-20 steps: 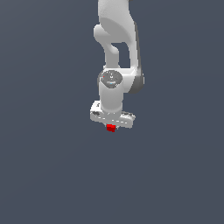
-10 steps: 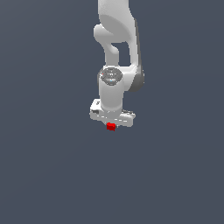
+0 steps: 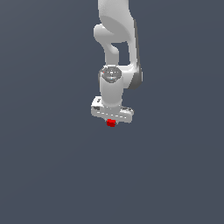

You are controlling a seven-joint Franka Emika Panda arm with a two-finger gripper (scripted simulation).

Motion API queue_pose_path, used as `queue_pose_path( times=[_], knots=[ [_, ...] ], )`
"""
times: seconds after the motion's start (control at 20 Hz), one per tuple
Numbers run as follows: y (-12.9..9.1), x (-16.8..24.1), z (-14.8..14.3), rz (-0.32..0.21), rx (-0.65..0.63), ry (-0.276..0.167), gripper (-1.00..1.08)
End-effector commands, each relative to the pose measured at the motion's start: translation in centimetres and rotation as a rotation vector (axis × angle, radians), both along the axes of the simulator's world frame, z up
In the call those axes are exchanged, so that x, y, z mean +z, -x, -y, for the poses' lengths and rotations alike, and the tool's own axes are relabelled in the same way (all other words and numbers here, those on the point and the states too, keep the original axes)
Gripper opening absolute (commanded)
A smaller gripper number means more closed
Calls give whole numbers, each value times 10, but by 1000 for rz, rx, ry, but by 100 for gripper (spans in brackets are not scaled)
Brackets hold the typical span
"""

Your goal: Stack the red cube on top of the green cube.

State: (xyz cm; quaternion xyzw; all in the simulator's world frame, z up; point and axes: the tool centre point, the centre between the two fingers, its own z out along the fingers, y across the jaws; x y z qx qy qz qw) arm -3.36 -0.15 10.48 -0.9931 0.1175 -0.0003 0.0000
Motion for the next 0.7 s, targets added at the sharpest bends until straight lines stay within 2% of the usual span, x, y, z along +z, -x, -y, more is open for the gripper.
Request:
queue_pose_path(
  times=[0.0,0.35,0.65],
  knots=[
    [13,-5,0,0,0,0,-100],
    [57,-24,-1,0,0,0,-100],
    [83,-36,-2,0,0,0,-100]
  ],
)
